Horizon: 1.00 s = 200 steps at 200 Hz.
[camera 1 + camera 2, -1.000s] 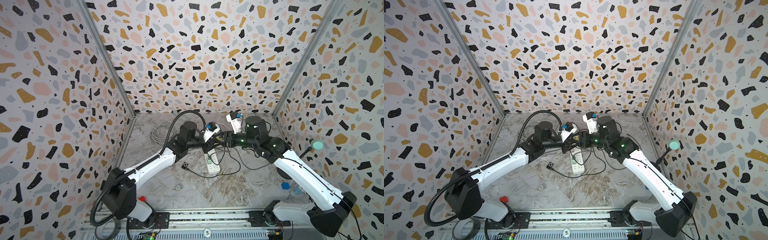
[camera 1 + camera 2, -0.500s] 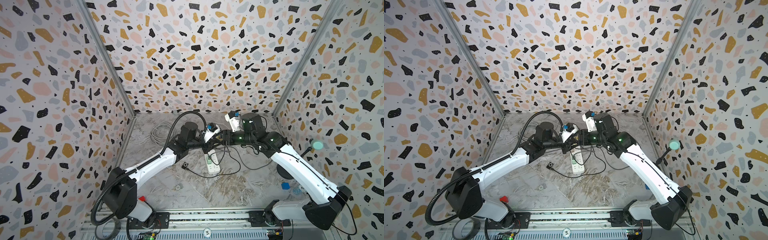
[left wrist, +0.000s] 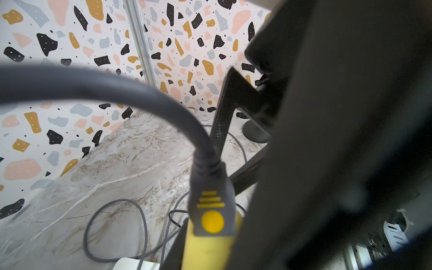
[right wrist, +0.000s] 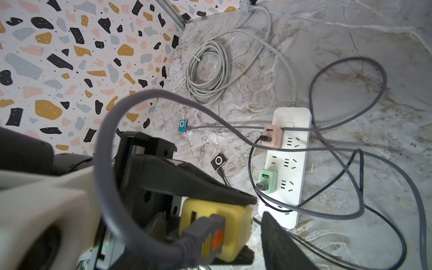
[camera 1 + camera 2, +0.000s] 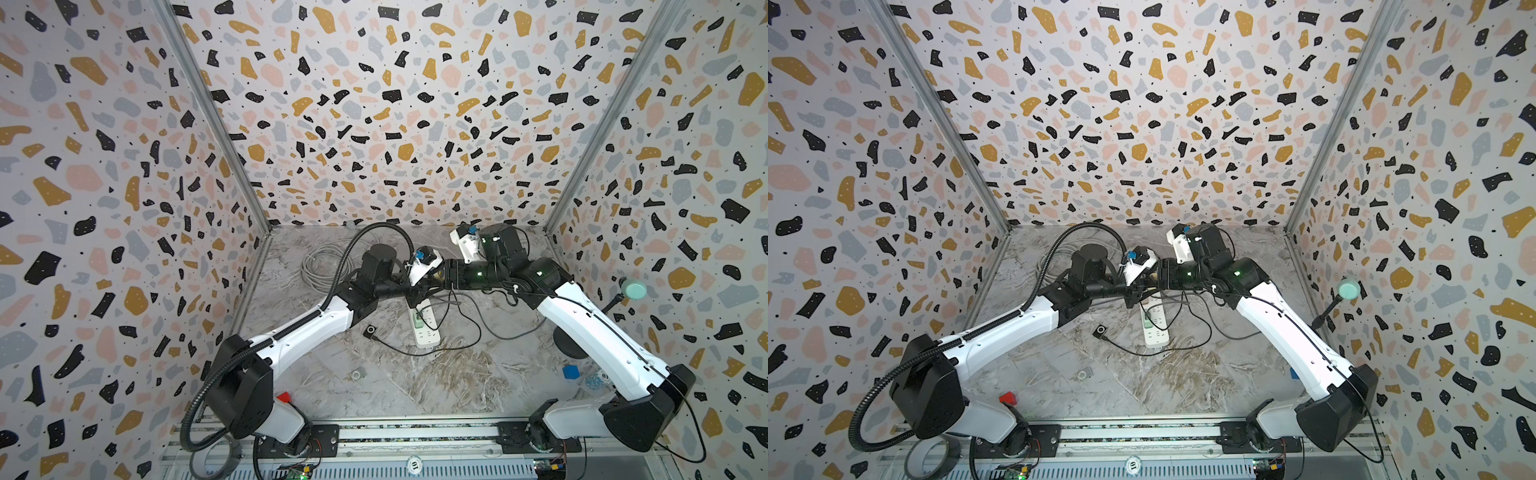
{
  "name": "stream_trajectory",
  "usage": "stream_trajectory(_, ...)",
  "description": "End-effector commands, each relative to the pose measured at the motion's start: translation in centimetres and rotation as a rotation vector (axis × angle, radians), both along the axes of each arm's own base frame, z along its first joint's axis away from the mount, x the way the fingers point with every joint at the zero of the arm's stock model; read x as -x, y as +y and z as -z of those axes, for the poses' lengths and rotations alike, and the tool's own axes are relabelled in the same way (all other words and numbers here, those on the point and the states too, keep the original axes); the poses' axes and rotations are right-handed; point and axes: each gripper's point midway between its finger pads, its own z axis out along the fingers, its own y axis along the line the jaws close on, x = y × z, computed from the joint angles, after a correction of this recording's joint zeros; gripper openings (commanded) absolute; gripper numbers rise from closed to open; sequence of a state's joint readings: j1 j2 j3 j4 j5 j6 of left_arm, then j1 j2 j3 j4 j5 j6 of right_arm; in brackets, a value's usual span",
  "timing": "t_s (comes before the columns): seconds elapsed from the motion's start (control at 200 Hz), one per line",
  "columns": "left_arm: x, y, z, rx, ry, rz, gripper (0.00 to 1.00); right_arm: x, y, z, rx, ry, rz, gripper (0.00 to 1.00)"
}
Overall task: Charge mp3
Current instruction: Pick up the plug from the center of the board.
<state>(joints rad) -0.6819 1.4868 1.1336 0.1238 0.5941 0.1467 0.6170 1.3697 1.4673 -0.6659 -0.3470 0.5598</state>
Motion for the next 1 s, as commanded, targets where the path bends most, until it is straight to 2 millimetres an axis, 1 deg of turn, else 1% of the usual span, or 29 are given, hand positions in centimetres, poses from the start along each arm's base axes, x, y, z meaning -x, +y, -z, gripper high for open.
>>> stream_trajectory(0.0,0.2,-0.1,-3.3,0.071,-0.111,0.001,0.00,0.7,0.1,0.7,0.031,0.047,-0.019,0.64)
stream_trajectory(0.18,-0.2,0.1,-3.7,0.073,-0.131,-0.025,0.00,1.3,0.4,2.1,0.063,0.085,-0.053,0.61)
stream_trajectory(0.285,-0.3,0.0,-3.9,0.071,-0.147,-0.033,0.00,1.6,0.6,3.5,0.103,0.119,-0.079,0.60)
stream_trajectory(0.375,-0.4,0.1,-4.4,0.078,-0.164,-0.049,0.00,1.5,0.4,4.4,0.138,0.137,-0.078,0.57)
stream_trajectory(0.461,-0.5,0.3,-4.7,0.084,-0.175,-0.066,0.00,1.4,0.5,4.8,0.144,0.141,-0.083,0.52)
stream_trajectory(0.536,-0.5,0.5,-4.6,0.084,-0.169,-0.075,0.00,1.3,0.6,4.8,0.143,0.136,-0.086,0.45)
stream_trajectory(0.551,-0.5,0.4,-5.2,0.104,-0.188,-0.075,0.00,1.3,0.7,4.8,0.141,0.132,-0.089,0.44)
stream_trajectory(0.576,-0.5,0.4,-5.4,0.112,-0.190,-0.076,0.00,1.2,0.8,4.7,0.134,0.124,-0.091,0.41)
stream_trajectory(0.626,-0.5,0.4,-5.5,0.119,-0.188,-0.074,0.00,1.2,1.1,4.3,0.105,0.108,-0.097,0.38)
stream_trajectory(0.676,-0.5,0.4,-5.6,0.125,-0.184,-0.074,0.00,1.2,1.3,3.9,0.085,0.097,-0.101,0.32)
stream_trajectory(0.761,-0.4,0.5,-5.7,0.137,-0.180,-0.081,0.00,1.3,1.4,3.8,0.073,0.100,-0.108,0.25)
stream_trajectory(0.901,-0.4,0.5,-5.5,0.150,-0.163,-0.087,0.00,1.6,1.4,3.2,0.049,0.099,-0.110,0.21)
stream_trajectory(0.996,-0.5,0.5,-5.3,0.160,-0.146,-0.091,0.02,1.5,1.4,2.7,0.029,0.092,-0.100,0.19)
